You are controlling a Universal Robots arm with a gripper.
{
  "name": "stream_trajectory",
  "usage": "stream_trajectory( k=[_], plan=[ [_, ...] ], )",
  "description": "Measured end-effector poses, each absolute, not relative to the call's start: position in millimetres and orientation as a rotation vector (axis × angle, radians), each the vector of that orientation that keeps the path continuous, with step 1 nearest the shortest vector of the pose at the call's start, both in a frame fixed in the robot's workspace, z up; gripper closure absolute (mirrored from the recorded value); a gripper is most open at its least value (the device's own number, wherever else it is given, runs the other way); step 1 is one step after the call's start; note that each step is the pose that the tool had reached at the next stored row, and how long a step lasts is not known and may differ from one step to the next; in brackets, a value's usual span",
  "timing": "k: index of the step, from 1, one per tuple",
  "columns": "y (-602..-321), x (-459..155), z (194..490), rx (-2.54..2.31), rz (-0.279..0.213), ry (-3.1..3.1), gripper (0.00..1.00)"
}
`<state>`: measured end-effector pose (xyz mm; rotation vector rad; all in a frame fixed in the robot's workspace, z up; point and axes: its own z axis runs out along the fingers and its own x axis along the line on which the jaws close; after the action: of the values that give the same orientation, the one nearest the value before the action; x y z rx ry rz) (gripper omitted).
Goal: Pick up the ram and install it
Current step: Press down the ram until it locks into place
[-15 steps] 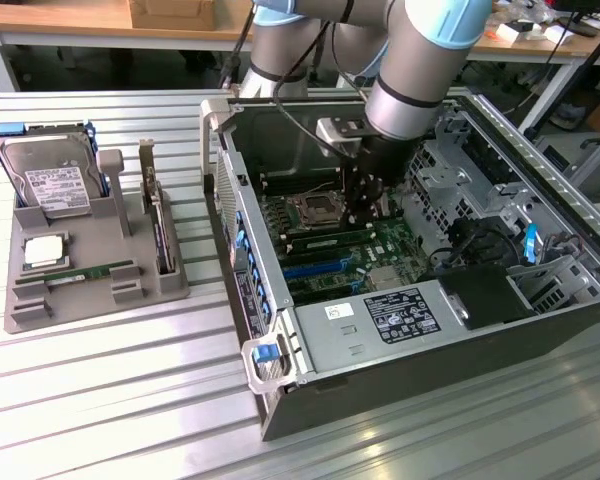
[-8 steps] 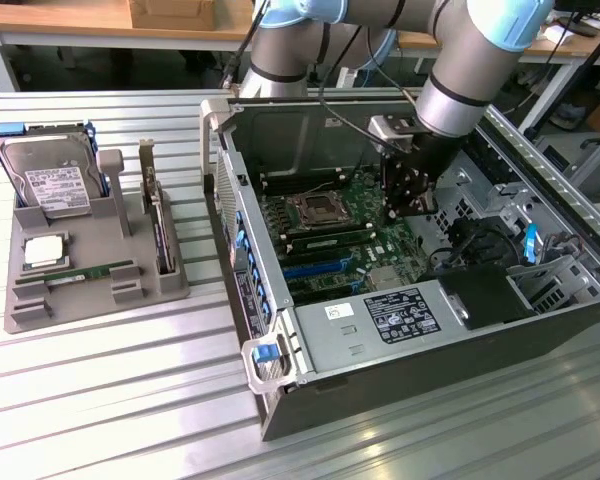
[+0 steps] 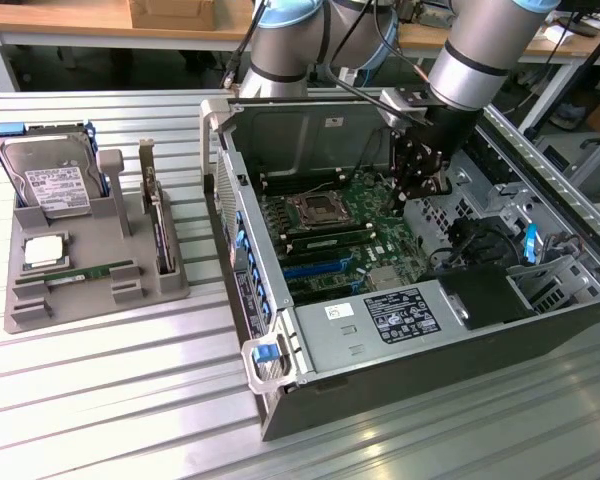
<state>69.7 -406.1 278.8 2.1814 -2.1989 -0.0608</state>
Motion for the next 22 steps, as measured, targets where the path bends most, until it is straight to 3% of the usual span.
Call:
stream_trajectory(
  k=[22],
  plan=[
    [-406.1,69.7,278.8,1.929,-0.068,-2.429,0.89]
  ],
)
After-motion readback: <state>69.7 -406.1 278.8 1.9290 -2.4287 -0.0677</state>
